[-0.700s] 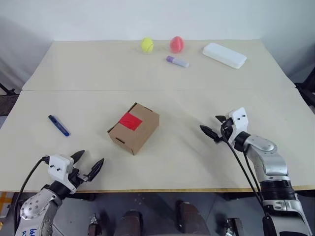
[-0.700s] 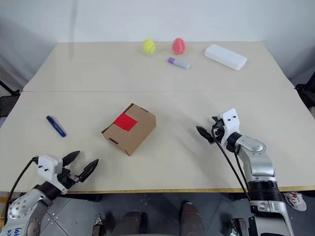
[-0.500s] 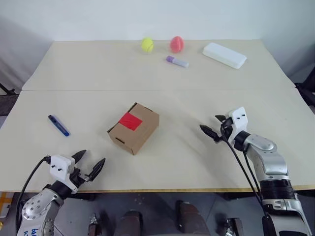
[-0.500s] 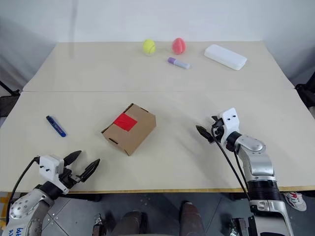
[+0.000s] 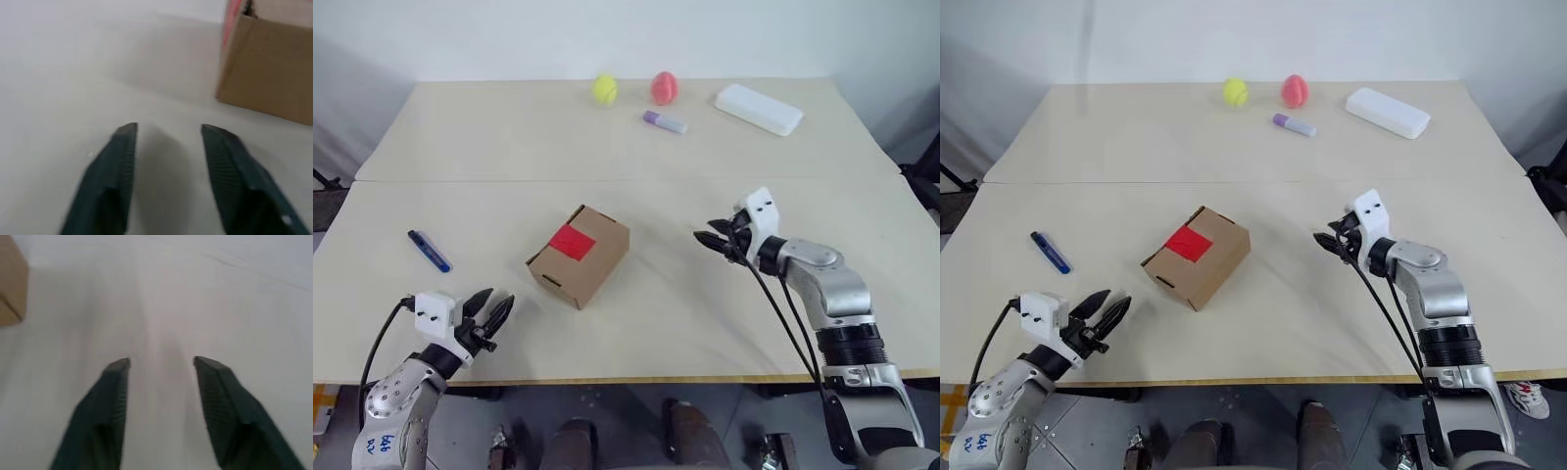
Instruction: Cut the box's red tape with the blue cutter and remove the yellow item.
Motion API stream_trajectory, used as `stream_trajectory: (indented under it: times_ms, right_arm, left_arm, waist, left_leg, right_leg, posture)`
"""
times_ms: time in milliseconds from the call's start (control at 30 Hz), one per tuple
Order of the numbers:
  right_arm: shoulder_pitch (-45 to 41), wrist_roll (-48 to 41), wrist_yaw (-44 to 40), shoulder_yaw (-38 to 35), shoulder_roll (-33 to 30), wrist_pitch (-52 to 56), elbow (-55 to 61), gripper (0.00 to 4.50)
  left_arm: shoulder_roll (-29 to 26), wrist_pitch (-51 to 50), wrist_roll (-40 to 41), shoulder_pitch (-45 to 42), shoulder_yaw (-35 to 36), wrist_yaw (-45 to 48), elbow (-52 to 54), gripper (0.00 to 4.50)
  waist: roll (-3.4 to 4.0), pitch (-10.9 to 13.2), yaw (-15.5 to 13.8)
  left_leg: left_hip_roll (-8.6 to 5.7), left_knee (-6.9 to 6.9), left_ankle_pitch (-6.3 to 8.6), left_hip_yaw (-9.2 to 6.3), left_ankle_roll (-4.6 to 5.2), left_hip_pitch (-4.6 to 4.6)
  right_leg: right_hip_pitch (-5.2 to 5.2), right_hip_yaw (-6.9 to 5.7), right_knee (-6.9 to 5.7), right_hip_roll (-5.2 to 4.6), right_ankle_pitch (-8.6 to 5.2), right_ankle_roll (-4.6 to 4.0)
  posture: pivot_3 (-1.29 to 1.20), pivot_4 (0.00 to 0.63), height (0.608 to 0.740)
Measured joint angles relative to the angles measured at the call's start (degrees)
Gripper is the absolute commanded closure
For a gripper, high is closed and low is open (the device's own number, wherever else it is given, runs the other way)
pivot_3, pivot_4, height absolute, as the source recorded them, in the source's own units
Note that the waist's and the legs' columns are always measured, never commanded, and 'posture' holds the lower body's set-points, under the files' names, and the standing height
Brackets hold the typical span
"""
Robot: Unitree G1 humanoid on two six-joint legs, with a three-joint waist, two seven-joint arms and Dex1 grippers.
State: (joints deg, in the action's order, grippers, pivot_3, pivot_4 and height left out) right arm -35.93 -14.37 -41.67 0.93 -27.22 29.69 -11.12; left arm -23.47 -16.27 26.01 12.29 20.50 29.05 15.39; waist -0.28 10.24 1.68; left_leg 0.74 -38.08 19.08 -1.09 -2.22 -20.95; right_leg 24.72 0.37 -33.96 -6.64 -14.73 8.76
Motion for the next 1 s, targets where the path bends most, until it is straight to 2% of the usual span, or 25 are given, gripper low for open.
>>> stream_trajectory:
  times_ms: [100, 133, 367, 600, 767, 900, 1000]
  right_arm:
    - [-5.8, 0.9, -2.0, 1.8, 1.7, -3.1, -4.8, 4.47]
    - [-7.7, 1.4, -2.5, 2.3, 2.3, -4.4, -6.8, 4.5]
    - [-20.1, 5.6, -5.0, 5.9, 10.0, -12.7, -27.0, 4.5]
    - [-26.7, 8.9, -10.4, 9.4, 15.5, -15.2, -38.2, 4.5]
    - [-26.3, 12.2, -17.2, 13.3, 13.9, -11.8, -36.5, 4.5]
    - [-20.1, 12.2, -25.0, 15.3, 5.0, -2.7, -19.8, 4.5]
    - [-13.5, 11.4, -29.4, 17.0, -0.2, 4.4, -7.4, 4.5]
  left_arm:
    - [-0.5, -2.5, 2.8, 0.4, -0.4, 2.4, 1.0, 4.13]
    - [-0.9, -3.4, 3.5, 0.7, -0.5, 3.1, 1.4, 4.45]
    - [-2.7, -9.3, 6.2, -1.4, -3.3, 5.7, 1.9, 4.45]
    - [-1.6, -10.1, 3.7, -6.2, -8.1, 3.6, 1.5, 4.45]
    - [-0.9, -10.4, 2.9, -7.9, -9.5, 3.4, 1.2, 4.45]
    - [0.8, -8.5, -1.1, -16.5, -11.8, 2.6, -6.1, 4.45]
    - [2.0, -6.6, -3.5, -21.7, -12.8, 2.3, -11.2, 4.45]
  waist:
    - [-0.01, 0.0, 0.1]
    - [-0.01, 0.0, 0.1]
    - [-0.01, 0.0, 0.1]
    - [0.0, 0.0, 0.3]
    - [0.0, 0.0, 0.0]
    - [0.09, 0.0, -1.6]
    - [0.09, 0.0, -1.5]
  left_leg:
    - [0.07, -0.01, 0.01, 0.09, -0.02, 0.06]
    - [0.08, 0.0, 0.01, 0.09, -0.03, 0.08]
    - [0.08, 0.0, 0.02, 0.1, -0.08, 0.12]
    - [0.1, 0.01, 0.1, 0.12, -0.21, 0.11]
    - [0.08, -0.03, 0.11, 0.12, -0.22, -0.01]
    - [0.05, -0.21, 0.11, 0.04, -0.21, -0.04]
    - [0.07, -0.23, 0.11, 0.11, -0.21, 0.02]
  right_leg:
    - [0.02, -0.01, -0.02, 0.03, 0.0, 0.0]
    - [0.02, -0.02, -0.03, 0.04, 0.0, 0.0]
    - [0.02, -0.03, -0.13, 0.03, 0.01, -0.01]
    - [0.1, -0.09, -0.17, 0.01, 0.02, 0.02]
    - [0.21, -0.12, -0.18, -0.01, 0.02, 0.02]
    - [0.14, -0.24, -0.21, 0.0, 0.03, 0.03]
    - [0.09, -0.24, -0.21, 0.0, 0.03, 0.04]
  posture:
    - [0.0, 0.15, 0.74]
    - [0.0, 0.15, 0.74]
    - [0.0, 0.15, 0.74]
    - [0.0, 0.15, 0.74]
    - [0.0, 0.15, 0.74]
    - [0.0, 0.15, 0.74]
    - [0.0, 0.15, 0.74]
